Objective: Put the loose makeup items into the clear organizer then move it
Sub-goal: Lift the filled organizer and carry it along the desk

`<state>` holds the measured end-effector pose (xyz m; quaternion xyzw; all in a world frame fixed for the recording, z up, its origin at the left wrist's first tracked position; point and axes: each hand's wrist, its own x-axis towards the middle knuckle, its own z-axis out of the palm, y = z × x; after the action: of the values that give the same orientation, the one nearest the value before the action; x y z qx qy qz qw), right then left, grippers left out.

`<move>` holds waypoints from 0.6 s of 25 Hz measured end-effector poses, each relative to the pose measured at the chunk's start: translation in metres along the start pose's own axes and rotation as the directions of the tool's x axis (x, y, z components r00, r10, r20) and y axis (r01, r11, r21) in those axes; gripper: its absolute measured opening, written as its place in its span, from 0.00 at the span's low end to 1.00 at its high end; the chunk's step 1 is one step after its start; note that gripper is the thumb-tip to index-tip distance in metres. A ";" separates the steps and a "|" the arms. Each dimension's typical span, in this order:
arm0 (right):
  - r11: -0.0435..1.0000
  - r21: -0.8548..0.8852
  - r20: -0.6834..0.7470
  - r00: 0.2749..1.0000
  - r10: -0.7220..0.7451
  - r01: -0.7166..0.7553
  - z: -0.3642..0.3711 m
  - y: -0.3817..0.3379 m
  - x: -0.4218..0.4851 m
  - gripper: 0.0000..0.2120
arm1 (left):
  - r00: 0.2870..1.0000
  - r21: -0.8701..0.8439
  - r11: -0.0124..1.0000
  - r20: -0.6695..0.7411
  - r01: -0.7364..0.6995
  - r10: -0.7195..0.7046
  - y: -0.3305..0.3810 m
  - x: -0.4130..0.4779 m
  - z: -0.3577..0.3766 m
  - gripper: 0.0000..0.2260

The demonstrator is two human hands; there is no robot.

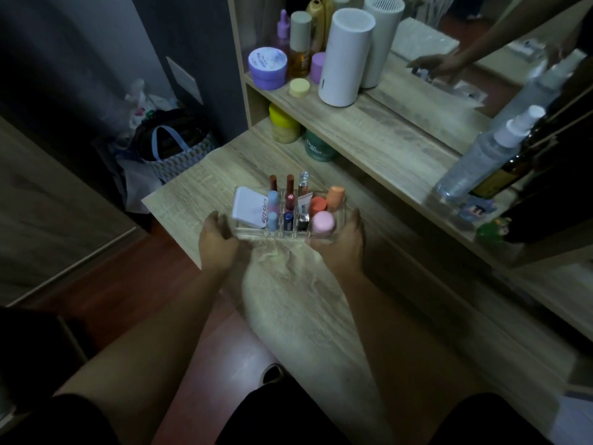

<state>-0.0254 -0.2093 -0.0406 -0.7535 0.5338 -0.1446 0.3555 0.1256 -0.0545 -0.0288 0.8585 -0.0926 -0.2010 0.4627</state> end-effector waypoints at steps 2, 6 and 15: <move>0.995 0.096 0.057 0.998 -0.029 0.023 0.002 0.005 0.010 0.55 | 0.995 0.008 0.999 0.095 -0.037 0.036 0.002 0.011 0.002 0.31; 0.982 0.184 0.101 0.993 -0.067 0.048 0.002 0.005 0.013 0.55 | 0.972 0.006 0.996 0.217 -0.088 0.085 0.010 0.022 0.004 0.30; 0.977 0.209 0.134 0.989 -0.066 0.037 -0.004 0.005 0.013 0.50 | 0.973 -0.062 0.995 0.213 -0.077 0.088 0.012 0.018 0.007 0.31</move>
<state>-0.0263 -0.2230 -0.0433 -0.7345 0.4698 -0.1549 0.4646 0.1392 -0.0729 -0.0273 0.8143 -0.1724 -0.2759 0.4807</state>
